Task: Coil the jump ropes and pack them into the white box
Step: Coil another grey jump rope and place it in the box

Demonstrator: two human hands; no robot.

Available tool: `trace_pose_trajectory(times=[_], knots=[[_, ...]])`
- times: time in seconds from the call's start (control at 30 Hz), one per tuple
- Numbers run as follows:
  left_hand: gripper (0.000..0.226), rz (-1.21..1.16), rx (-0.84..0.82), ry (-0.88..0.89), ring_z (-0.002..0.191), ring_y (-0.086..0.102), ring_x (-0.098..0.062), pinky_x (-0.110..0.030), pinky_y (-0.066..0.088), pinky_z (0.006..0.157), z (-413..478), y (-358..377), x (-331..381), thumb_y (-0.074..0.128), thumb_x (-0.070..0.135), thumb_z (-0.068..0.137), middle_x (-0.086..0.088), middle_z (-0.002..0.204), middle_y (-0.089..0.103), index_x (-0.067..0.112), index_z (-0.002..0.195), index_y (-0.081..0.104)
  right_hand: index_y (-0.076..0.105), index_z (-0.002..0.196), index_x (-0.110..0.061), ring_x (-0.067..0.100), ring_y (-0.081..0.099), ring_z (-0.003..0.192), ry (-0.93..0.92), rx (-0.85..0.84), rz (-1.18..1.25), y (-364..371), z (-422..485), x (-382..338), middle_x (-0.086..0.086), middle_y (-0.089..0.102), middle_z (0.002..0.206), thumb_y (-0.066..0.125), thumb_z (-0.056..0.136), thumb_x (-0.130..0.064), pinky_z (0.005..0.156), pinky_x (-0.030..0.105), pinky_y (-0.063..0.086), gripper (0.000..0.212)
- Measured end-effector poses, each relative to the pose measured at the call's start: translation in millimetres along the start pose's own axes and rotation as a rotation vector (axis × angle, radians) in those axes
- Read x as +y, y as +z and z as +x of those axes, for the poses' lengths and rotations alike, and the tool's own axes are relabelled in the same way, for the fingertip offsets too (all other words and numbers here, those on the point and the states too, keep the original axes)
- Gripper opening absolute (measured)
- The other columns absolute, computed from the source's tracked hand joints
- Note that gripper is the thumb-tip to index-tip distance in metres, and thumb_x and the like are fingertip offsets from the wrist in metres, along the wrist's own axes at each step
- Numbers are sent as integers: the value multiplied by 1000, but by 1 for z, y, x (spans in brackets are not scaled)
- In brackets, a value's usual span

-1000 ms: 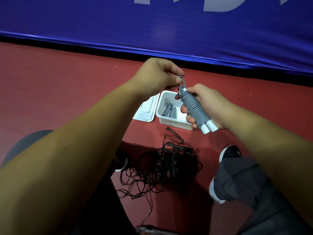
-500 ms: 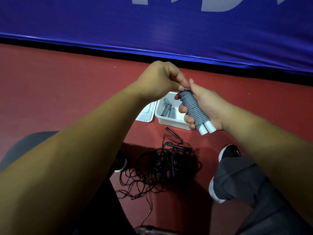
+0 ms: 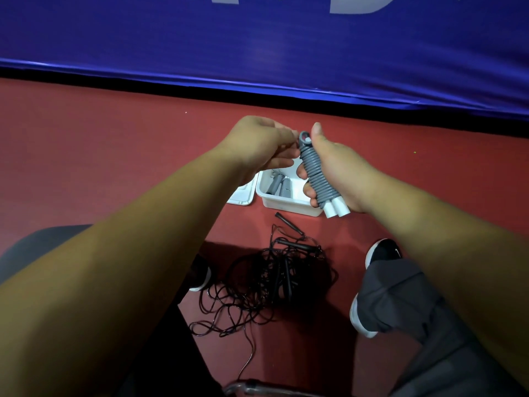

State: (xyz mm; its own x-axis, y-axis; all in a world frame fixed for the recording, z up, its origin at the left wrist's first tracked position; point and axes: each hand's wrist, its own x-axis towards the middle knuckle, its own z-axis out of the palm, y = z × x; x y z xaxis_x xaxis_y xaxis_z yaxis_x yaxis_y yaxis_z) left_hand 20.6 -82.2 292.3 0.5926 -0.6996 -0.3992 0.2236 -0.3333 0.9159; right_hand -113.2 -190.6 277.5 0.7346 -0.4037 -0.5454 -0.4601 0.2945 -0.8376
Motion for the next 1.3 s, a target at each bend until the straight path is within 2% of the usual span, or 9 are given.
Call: trace_pose_trajectory(times=[0.23,0.43,0.5,0.57,0.67,0.87,1.1,1.17,1.3], knots=[[31,-16,-11,-53,79,71,-16,-35,64,87,-2,1,0,78,26,94,-6,86,72,-1,109,74,57,119,-23,25,56,51,-26,40,-75,0,2,5,9,63,79,35,105,-74,56,38,54,58],[21,-59,-81,-227,79,71,-7,-25,61,75,2,-1,-7,81,29,92,0,94,78,11,101,78,59,112,-31,24,55,50,-79,31,-149,0,-1,8,7,63,78,34,107,-70,53,36,54,46],[15,-76,-88,-271,71,61,-6,-22,56,69,3,2,-9,78,30,94,3,83,71,16,90,77,60,111,-34,25,57,51,-93,34,-178,0,-1,9,5,65,76,34,107,-70,54,38,55,45],[21,-101,-103,-308,60,47,-5,-20,44,61,-1,5,-8,71,29,99,5,70,58,18,81,69,61,109,-35,26,57,51,-104,31,-191,0,0,10,4,66,75,34,107,-70,55,39,56,44],[20,-162,-126,-352,55,33,-6,-20,30,55,-4,8,-9,65,30,101,7,67,47,21,83,61,59,111,-34,25,56,51,-76,1,-158,-1,0,10,5,64,74,34,108,-69,58,41,55,44],[22,-163,31,-208,54,28,-14,-27,23,51,-6,18,-22,74,28,88,1,68,42,17,80,58,58,114,-27,26,57,52,-25,10,-115,1,2,10,11,63,79,36,105,-74,56,39,56,53],[34,46,142,-16,51,37,-21,-30,36,52,-1,23,-22,72,36,92,-8,64,45,8,79,58,61,115,-19,26,58,52,-3,40,-76,2,4,7,9,65,73,29,106,-74,57,38,55,64],[36,37,107,16,56,46,-20,-30,42,55,0,22,-22,71,39,97,-6,64,52,7,82,65,61,113,-18,25,57,50,12,52,-43,1,3,6,9,64,73,28,106,-73,56,37,54,64],[33,-14,-34,-43,55,53,-12,-28,49,60,1,17,-22,70,34,101,-4,67,57,7,83,63,61,112,-15,24,56,49,53,75,-17,-1,2,7,10,63,74,27,106,-73,54,36,55,68]])
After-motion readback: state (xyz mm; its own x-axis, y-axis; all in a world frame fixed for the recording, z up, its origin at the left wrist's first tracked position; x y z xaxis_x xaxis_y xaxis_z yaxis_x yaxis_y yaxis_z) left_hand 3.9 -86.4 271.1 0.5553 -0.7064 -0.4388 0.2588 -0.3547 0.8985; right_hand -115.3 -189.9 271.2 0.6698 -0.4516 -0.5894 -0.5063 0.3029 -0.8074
